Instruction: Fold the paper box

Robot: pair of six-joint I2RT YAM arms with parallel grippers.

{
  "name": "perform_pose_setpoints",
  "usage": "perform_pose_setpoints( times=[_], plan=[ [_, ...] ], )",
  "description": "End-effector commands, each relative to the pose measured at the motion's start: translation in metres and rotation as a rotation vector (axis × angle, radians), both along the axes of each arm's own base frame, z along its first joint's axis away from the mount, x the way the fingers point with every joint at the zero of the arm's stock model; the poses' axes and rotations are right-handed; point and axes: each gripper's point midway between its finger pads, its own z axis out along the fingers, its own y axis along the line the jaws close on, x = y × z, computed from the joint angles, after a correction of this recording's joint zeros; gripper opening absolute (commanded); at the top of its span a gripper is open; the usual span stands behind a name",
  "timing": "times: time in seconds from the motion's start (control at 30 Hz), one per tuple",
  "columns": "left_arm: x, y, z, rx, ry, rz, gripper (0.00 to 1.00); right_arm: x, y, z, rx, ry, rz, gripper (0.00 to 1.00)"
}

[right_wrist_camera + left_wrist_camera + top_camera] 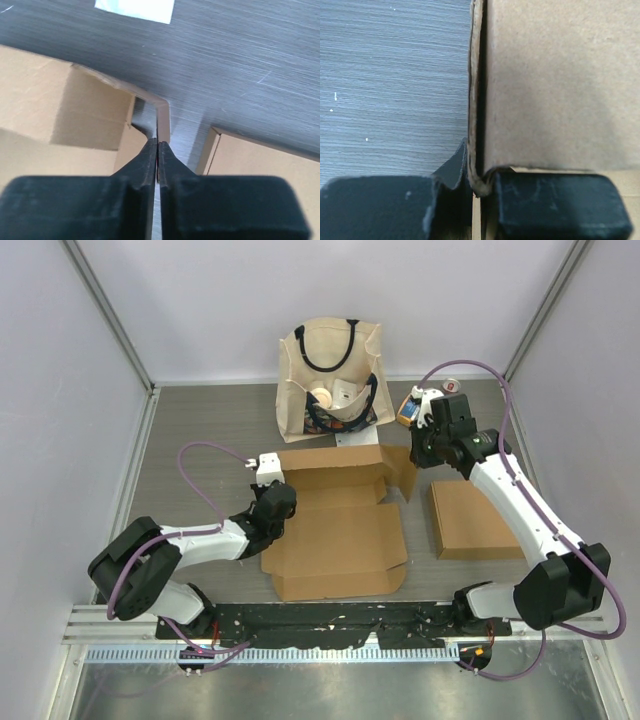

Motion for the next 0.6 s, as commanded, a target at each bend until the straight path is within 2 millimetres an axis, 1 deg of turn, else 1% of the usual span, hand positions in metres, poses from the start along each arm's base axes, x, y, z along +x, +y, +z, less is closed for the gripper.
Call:
perform_pose_setpoints(
  times=[0.0,0.03,0.07,0.13,0.2,0.23,0.33,0.37,0.43,0.47,0.5,0.53,0.57],
  plan=[
    [-0.010,0.001,-0.017,0.028,0.056,-0.036,0.00,-0.004,0.030,0.042,0.198,-0.047,-0.026,0.03],
    [-0.010,0.000,-0.016,0.024,0.053,-0.037,0.00,-0.006,0.035,0.048,0.232,-0.048,-0.043,0.01],
    [-0.010,0.000,-0.016,0.024,0.053,-0.037,0.00,-0.006,0.038,0.050,0.286,-0.032,-0.098,0.01],
    [-0.010,0.000,-0.015,0.024,0.053,-0.039,0.00,-0.009,0.045,0.056,0.320,-0.019,-0.111,0.01],
    [-0.010,0.000,-0.015,0.023,0.052,-0.041,0.00,-0.010,0.048,0.055,0.326,0.009,-0.159,0.01],
    [-0.010,0.000,-0.015,0.025,0.052,-0.040,0.00,-0.014,0.054,0.056,0.330,0.024,-0.152,0.01],
    [-0.010,0.000,-0.016,0.031,0.057,-0.042,0.00,-0.018,0.060,0.055,0.350,0.050,-0.197,0.01],
    [-0.010,-0.001,-0.016,0.031,0.057,-0.047,0.00,-0.020,0.067,0.057,0.359,0.048,-0.179,0.01],
    [-0.012,-0.004,-0.016,0.027,0.067,-0.071,0.00,-0.021,0.068,0.054,0.354,0.039,-0.186,0.01],
    [-0.012,-0.006,-0.015,0.022,0.067,-0.082,0.01,-0.021,0.069,0.052,0.351,0.033,-0.177,0.01],
    [-0.014,-0.005,-0.015,0.024,0.073,-0.084,0.04,-0.021,0.068,0.050,0.349,0.023,-0.174,0.01],
    [-0.014,-0.005,-0.010,0.008,0.065,-0.081,0.14,-0.021,0.068,0.047,0.355,0.002,-0.168,0.01],
    [-0.016,-0.003,-0.009,0.009,0.070,-0.076,0.18,-0.023,0.069,0.045,0.364,-0.005,-0.158,0.01]
  ],
)
